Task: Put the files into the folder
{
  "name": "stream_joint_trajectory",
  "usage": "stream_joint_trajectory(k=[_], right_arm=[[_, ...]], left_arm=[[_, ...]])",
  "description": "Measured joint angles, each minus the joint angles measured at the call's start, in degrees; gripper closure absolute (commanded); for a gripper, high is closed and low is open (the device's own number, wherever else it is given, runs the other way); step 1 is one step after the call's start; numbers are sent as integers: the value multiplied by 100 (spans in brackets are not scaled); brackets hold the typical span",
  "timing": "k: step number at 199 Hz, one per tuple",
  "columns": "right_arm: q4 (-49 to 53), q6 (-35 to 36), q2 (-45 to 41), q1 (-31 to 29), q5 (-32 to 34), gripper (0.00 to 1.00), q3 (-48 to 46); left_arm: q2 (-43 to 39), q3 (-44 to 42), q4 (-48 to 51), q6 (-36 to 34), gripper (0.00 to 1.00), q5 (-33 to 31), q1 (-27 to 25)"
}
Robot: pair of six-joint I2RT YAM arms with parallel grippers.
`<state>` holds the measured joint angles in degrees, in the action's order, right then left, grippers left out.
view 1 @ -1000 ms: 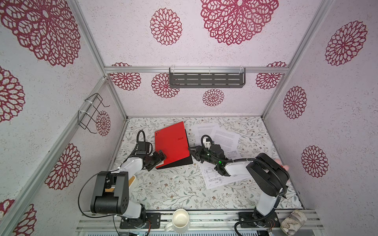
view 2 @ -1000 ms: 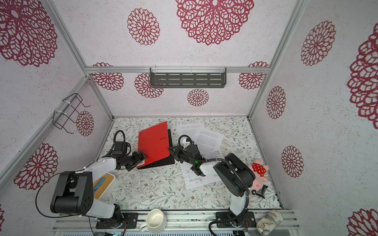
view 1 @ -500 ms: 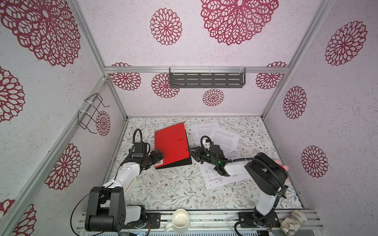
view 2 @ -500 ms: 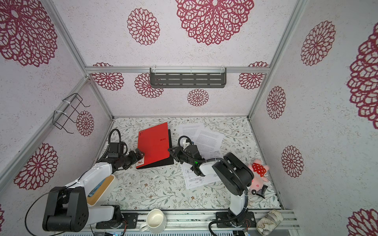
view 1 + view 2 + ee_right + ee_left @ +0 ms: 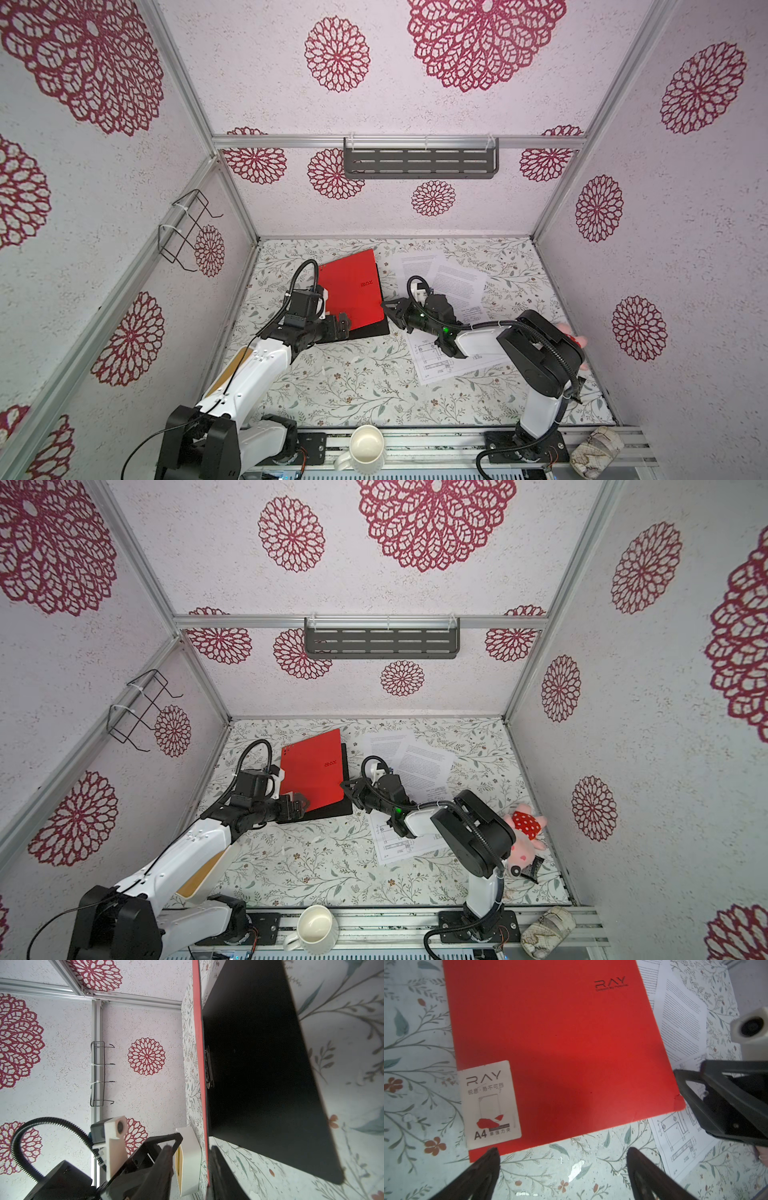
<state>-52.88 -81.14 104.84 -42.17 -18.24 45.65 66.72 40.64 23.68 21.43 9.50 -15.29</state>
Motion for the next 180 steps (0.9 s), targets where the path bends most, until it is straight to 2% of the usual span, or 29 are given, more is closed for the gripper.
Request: stream_joint_trajectory(k=[30, 91, 146, 180], right_arm=[[2, -2, 7, 0, -4, 67, 9], [4, -2, 26, 2, -7, 67, 31], [13, -2, 48, 2, -4, 67, 31], [26, -2, 48, 2, -4, 68, 31]], left_arm=[[-129, 72, 153, -592, 2, -326, -376], [-782, -160, 122, -2015, 2, -1419, -1364], [-505, -719, -245, -2857, 2, -2321, -2096], [-282, -868, -592, -3095, 2, -2704, -2186]])
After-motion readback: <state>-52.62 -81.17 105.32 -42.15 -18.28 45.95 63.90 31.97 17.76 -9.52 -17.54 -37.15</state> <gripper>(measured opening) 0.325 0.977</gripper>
